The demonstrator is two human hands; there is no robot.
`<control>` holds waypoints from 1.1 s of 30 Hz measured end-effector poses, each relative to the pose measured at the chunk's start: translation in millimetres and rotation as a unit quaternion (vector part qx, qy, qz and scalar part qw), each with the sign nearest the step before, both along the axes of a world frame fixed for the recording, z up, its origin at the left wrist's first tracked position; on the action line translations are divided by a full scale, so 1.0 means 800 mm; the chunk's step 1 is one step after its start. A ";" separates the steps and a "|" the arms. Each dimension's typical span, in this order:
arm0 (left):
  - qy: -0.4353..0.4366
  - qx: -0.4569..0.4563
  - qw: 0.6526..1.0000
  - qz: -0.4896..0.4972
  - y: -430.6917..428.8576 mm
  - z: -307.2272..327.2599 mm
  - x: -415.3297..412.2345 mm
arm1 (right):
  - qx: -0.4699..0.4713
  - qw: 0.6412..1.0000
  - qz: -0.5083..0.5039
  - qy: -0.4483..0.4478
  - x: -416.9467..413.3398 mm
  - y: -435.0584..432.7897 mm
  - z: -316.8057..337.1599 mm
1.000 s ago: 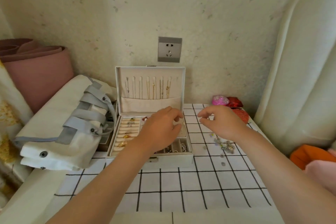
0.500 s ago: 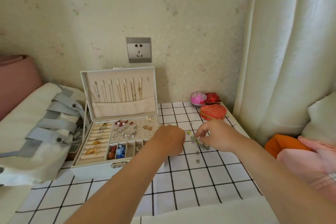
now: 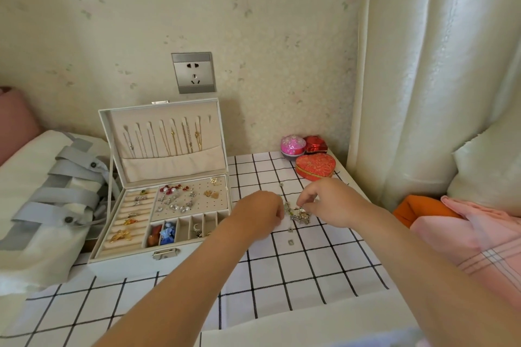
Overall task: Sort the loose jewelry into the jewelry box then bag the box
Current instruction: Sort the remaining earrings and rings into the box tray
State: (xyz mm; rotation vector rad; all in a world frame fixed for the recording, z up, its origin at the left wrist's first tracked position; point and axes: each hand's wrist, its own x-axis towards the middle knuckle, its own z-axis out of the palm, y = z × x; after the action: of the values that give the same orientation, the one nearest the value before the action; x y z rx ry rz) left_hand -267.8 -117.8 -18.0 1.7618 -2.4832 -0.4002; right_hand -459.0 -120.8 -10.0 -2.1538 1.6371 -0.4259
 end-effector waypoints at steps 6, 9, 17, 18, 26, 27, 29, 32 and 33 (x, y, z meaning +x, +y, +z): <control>0.018 -0.052 0.998 -0.009 0.008 -0.006 -0.011 | 0.018 0.996 0.027 0.079 0.009 0.007 0.001; 0.026 -0.051 0.998 -0.009 0.008 -0.006 -0.013 | 0.021 0.993 0.023 0.116 0.009 0.006 0.000; 0.024 -0.043 0.999 0.000 0.004 -0.006 -0.019 | 0.026 0.993 0.013 0.114 0.006 -0.001 -0.008; 0.023 -0.044 0.999 0.002 0.004 -0.006 -0.021 | 0.025 0.993 0.011 0.116 0.006 -0.001 -0.009; 0.012 -0.053 0.998 0.013 0.000 -0.010 -0.025 | -0.002 0.996 0.007 0.093 0.015 -0.001 -0.016; 0.014 -0.052 0.998 0.014 -0.001 -0.010 -0.023 | -0.005 0.996 0.012 0.094 0.017 -0.002 -0.017; 0.012 -0.047 0.999 0.018 -0.001 -0.011 -0.019 | -0.009 0.995 0.021 0.094 0.019 -0.002 -0.018; 0.023 -0.029 0.999 0.026 -0.001 -0.013 -0.013 | -0.018 0.995 0.024 0.093 0.022 -0.003 -0.017; 0.029 -0.023 0.999 0.031 -0.001 -0.013 -0.012 | -0.017 0.995 0.023 0.096 0.023 -0.003 -0.017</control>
State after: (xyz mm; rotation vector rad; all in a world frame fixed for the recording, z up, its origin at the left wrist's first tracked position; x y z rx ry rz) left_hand -277.2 -118.3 -28.4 1.7783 -2.3718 -0.3819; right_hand -440.5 -123.2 -23.8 -2.3148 1.6859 -0.2404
